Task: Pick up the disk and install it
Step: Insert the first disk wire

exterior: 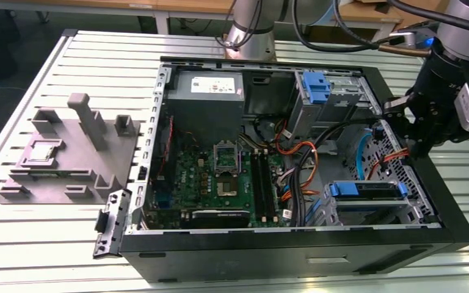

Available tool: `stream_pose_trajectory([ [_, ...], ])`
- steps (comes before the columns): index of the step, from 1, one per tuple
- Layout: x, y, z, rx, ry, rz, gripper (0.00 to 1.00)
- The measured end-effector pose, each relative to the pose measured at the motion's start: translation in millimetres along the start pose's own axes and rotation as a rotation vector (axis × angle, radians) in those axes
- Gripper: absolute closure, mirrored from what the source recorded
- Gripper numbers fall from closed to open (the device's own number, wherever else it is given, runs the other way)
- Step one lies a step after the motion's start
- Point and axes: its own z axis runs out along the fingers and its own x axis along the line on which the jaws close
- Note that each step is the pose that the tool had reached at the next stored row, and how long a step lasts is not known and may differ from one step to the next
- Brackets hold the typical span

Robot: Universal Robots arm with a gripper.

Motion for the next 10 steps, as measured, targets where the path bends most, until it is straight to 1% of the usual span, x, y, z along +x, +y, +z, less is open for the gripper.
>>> stream_pose_trajectory([
  [2,0.0,0.0,0.1,-0.0013,0.0003,0.005,0.83],
  [3,0.0,0.0,0.0,-0.0041,0.0011,0.015,0.84],
  [7,-0.1,0.0,0.0,-0.0225,0.0067,0.084,0.84],
  [8,-0.5,0.2,-0.1,-0.0252,0.0075,0.095,0.84],
  [10,-3.1,1.2,-0.9,-0.0260,0.0076,0.097,0.84],
])
